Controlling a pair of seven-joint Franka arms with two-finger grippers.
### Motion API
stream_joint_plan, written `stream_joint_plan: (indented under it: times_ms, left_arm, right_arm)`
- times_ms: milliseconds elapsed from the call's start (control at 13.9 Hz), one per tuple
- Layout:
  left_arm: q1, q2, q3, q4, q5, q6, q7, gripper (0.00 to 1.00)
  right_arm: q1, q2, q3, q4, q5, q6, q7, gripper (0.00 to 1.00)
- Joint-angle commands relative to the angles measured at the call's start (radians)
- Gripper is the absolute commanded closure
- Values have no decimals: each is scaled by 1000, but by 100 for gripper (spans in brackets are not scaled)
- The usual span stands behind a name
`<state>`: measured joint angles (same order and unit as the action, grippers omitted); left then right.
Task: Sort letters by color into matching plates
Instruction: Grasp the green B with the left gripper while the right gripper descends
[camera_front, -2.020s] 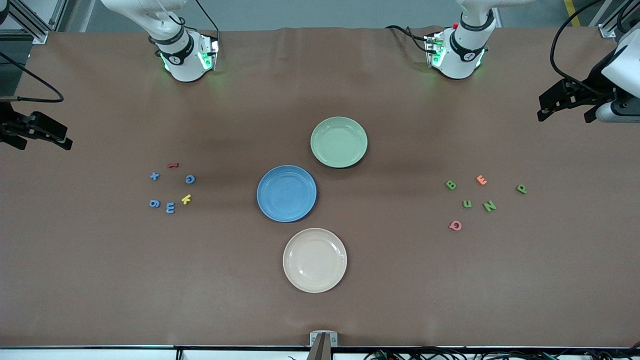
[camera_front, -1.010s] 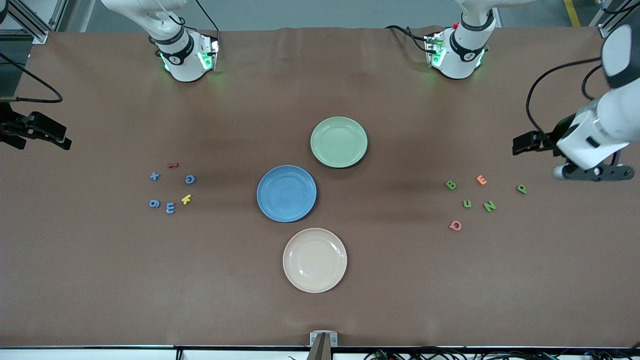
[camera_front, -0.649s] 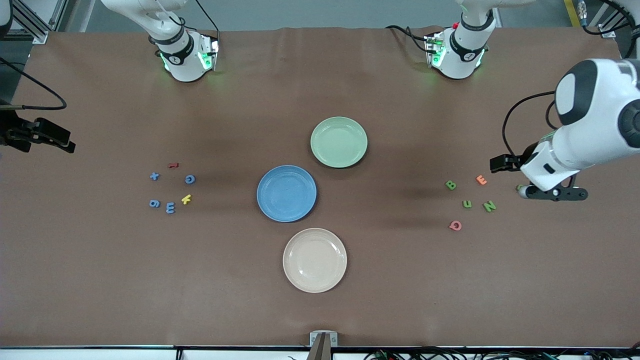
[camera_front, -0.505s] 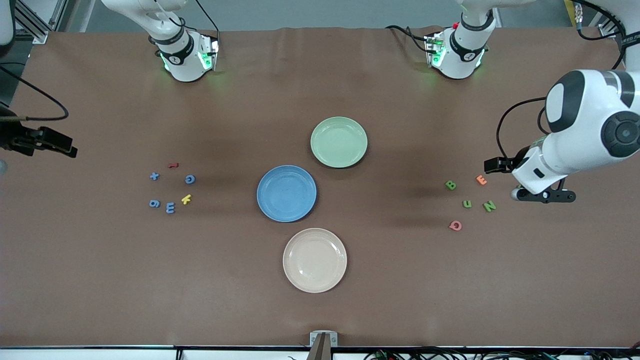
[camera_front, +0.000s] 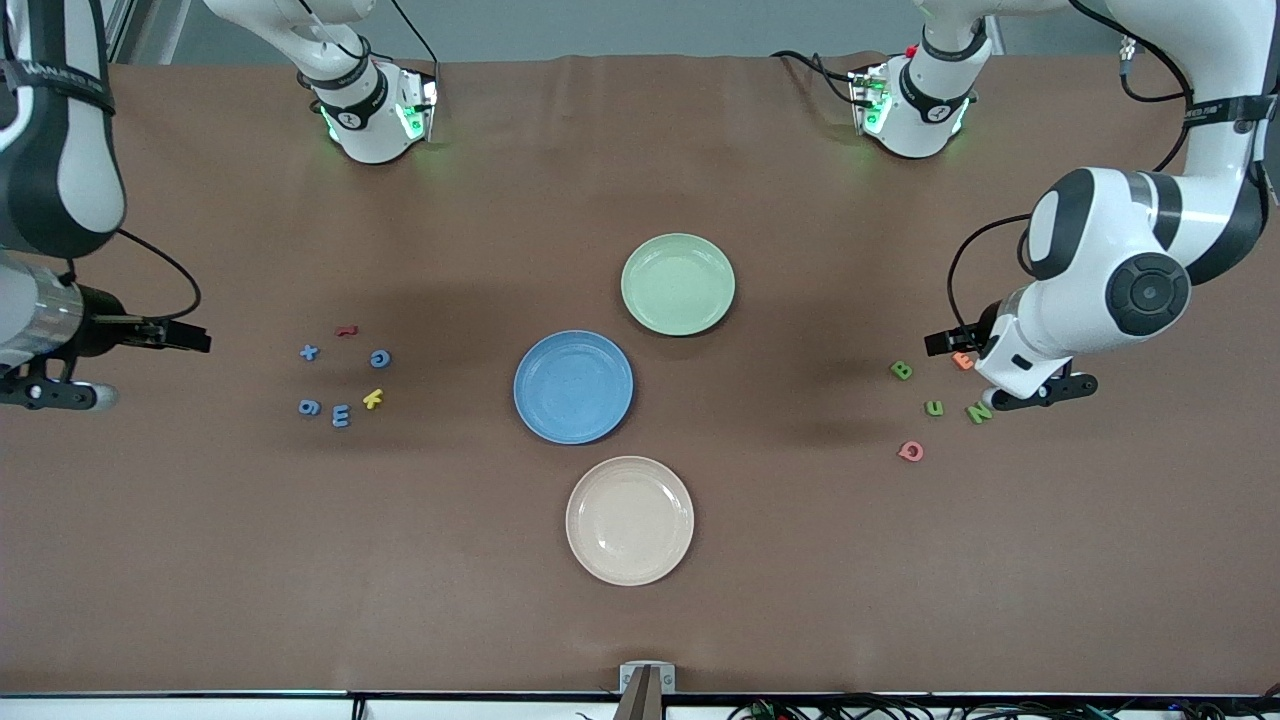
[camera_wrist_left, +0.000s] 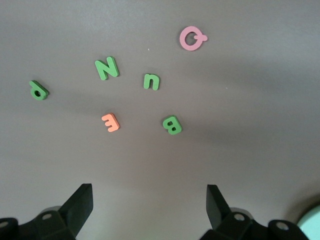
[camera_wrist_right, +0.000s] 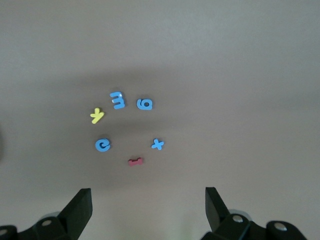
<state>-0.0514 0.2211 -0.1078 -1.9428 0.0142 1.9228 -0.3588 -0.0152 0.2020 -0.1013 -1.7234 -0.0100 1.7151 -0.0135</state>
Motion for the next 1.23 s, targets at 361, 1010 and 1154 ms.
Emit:
stream_joint_plan:
  times_ms: [361, 1010, 1154]
  left_arm:
    - [7, -23, -21, -178, 18, 247, -258, 3]
    - [13, 72, -21, -320, 18, 576, -491, 21]
    - [7, 98, -20, -318, 21, 594, -541, 24]
  right_arm:
    - [-57, -35, 14, -296, -14, 303, -69, 0]
    - [-68, -27, 14, -603, -8, 727, -74, 0]
    - [-68, -9, 14, -628, -5, 773, -72, 0]
